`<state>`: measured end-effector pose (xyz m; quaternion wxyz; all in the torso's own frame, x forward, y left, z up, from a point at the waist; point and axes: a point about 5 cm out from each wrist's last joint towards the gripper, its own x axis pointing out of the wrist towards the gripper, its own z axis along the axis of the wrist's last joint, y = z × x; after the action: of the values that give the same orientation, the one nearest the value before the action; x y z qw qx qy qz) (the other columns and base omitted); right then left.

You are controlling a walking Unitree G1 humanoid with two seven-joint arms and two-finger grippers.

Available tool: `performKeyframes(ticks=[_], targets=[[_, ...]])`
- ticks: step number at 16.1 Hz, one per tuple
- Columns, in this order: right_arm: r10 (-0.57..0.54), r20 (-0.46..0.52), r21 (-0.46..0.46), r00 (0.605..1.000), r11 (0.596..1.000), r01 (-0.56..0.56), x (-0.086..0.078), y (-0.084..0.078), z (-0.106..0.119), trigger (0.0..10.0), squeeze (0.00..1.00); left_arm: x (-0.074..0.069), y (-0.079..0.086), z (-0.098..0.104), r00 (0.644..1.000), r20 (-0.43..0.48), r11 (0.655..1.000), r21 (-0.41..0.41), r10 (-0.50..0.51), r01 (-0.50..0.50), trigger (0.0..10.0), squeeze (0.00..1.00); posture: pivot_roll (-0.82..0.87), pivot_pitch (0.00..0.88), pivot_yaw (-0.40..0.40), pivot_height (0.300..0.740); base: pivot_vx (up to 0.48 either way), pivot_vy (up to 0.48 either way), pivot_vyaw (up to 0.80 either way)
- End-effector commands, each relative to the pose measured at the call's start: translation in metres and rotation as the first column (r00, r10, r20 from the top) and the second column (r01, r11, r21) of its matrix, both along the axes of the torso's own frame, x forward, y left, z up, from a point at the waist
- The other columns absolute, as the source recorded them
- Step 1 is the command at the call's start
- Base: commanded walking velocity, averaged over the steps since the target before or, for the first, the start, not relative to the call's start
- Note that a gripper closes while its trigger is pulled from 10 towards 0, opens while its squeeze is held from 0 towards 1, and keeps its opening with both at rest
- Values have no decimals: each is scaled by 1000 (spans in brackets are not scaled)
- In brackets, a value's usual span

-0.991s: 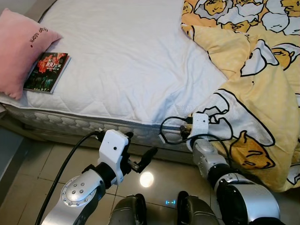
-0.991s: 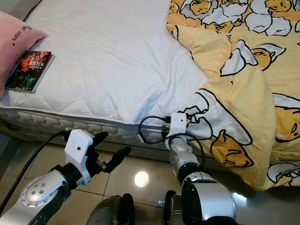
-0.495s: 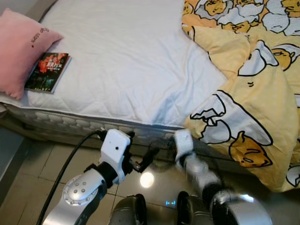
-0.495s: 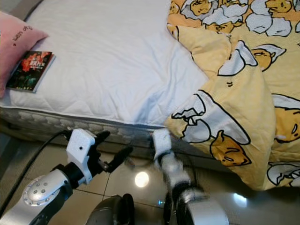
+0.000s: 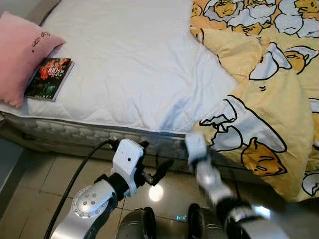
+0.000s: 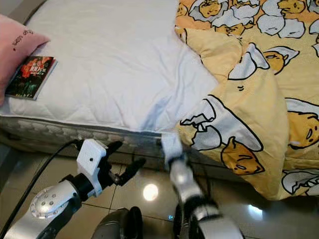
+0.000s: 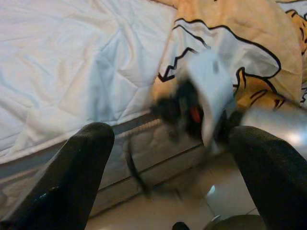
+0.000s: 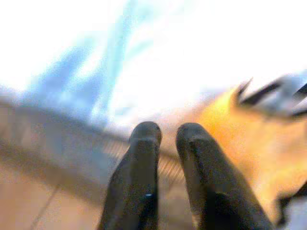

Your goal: Clean up the room

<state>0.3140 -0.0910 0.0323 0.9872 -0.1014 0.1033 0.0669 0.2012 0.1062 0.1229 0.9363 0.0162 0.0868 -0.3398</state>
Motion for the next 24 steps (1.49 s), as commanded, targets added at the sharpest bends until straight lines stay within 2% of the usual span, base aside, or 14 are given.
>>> performKeyframes(ticks=[1, 4, 7, 10, 16, 21, 22, 24], targets=[[-70, -18, 53, 997, 996, 71, 4, -3, 2, 10000, 1000, -5, 3, -9, 1000, -23, 999, 34, 4, -3, 10000, 0, 107, 203, 115, 740, 0, 0, 0], [-91, -43, 12, 995, 996, 92, 11, -5, 6, 10000, 1000, -8, 3, -11, 1000, -20, 999, 47, 7, -6, 10000, 0, 118, 204, 116, 740, 0, 0, 0], [-91, -51, -115, 995, 990, 85, 15, -12, 6, 10000, 1000, -11, 7, -10, 1000, -21, 999, 50, 24, -23, 10000, 0, 136, 211, 116, 740, 0, 0, 0], [-83, -48, -188, 995, 979, 72, 21, -21, 10, 10000, 1000, -13, 6, -10, 999, -19, 999, 46, 29, -28, 10000, 0, 139, 213, 110, 740, 0, 0, 0], [-111, -23, -264, 994, 959, 101, 27, -36, 17, 10000, 1000, -16, 7, -9, 999, -21, 998, 40, 38, -38, 10000, 0, 155, 236, 105, 740, 0, 0, 0], [-121, -88, -292, 989, 952, 91, 27, -39, 12, 10000, 1000, -27, 3, -8, 999, -42, 1000, 23, 9, -8, 10000, 0, 171, 265, 106, 740, 0, 0, 0], [-117, -107, -297, 987, 952, 80, 27, -40, 11, 10000, 0, -27, 3, -7, 999, -42, 1000, 22, 9, -8, 10000, 0, 173, 268, 105, 740, 0, 0, 0], [-131, -146, -281, 981, 956, 86, 25, -41, 7, 10000, 0, -29, 3, -7, 999, -44, 1000, 24, 11, -10, 10000, 0, 177, 279, 103, 740, 0, 0, 0]])
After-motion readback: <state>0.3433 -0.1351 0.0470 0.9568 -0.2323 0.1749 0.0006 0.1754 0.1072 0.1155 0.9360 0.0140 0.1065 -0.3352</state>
